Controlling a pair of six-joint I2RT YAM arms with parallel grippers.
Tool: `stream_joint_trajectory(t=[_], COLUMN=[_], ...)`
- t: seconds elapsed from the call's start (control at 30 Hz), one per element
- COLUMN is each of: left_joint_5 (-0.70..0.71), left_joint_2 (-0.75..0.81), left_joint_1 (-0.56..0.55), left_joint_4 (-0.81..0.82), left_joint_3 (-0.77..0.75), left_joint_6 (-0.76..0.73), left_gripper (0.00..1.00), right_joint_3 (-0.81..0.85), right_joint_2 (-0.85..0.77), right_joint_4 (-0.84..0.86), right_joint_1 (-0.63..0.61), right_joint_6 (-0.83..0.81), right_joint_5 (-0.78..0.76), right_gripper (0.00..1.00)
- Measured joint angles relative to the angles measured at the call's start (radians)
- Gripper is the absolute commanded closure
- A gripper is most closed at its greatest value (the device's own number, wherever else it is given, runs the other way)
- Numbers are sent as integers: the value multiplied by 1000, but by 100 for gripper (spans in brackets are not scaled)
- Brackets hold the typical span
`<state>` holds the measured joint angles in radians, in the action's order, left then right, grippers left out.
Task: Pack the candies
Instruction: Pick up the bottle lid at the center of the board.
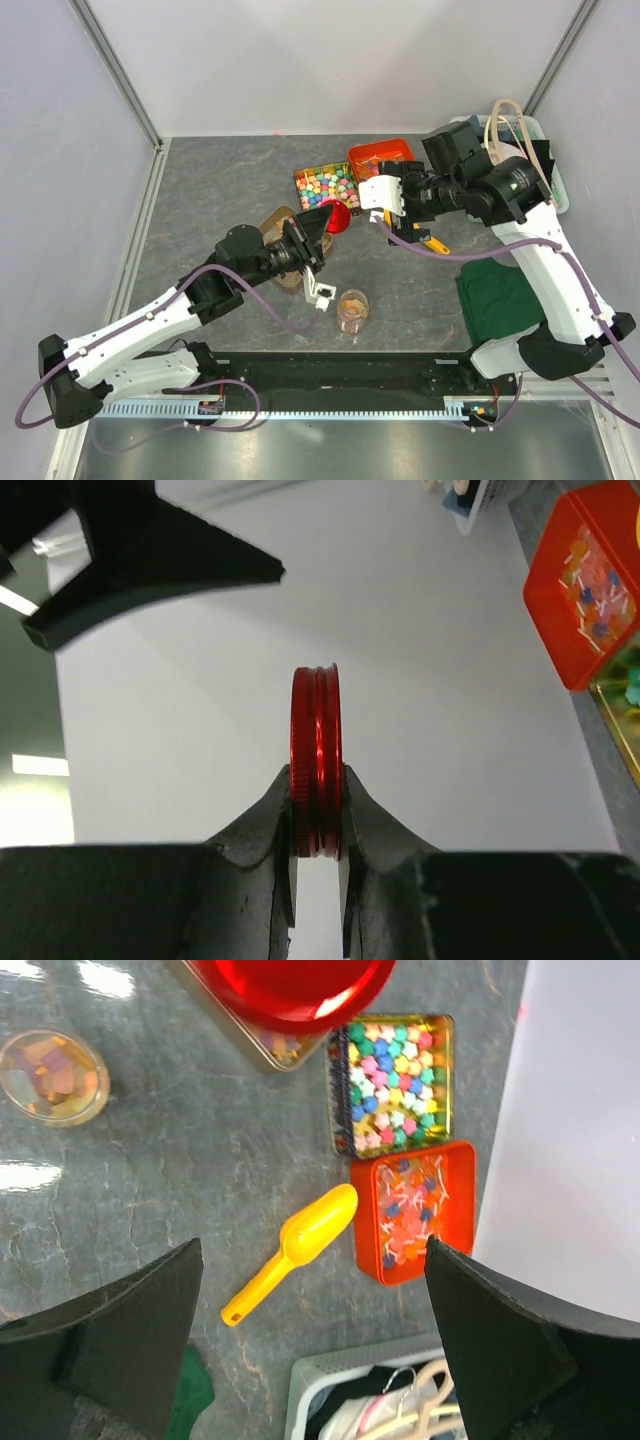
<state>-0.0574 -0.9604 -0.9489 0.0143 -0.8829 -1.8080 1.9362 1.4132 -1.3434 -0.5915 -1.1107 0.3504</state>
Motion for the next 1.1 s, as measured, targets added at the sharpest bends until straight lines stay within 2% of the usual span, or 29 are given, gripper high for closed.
stream_joint_trajectory(t=[0.17,0.33,0.7,1.1], left_joint_5=[-156,-232,-208,-190], left_joint_2=[-9,-30,-136,-149], left_joint_1=[-19,-44,-55,-70], left_joint_4=[100,146,290,333], left_joint_3=[92,117,117,117], left_joint_6=[-103,-142,-158,-161], left_gripper=[98,98,98,98], right_joint_3=[-23,-23,-287,-324], right_joint_2=[1,0,-110,-159], right_joint_4=[6,-2,181,323], right_joint_1=[0,0,0,0], right_joint_6=[-45,-72,154,307], right_joint_5=[89,154,240,314], right_gripper=[2,2,2,5])
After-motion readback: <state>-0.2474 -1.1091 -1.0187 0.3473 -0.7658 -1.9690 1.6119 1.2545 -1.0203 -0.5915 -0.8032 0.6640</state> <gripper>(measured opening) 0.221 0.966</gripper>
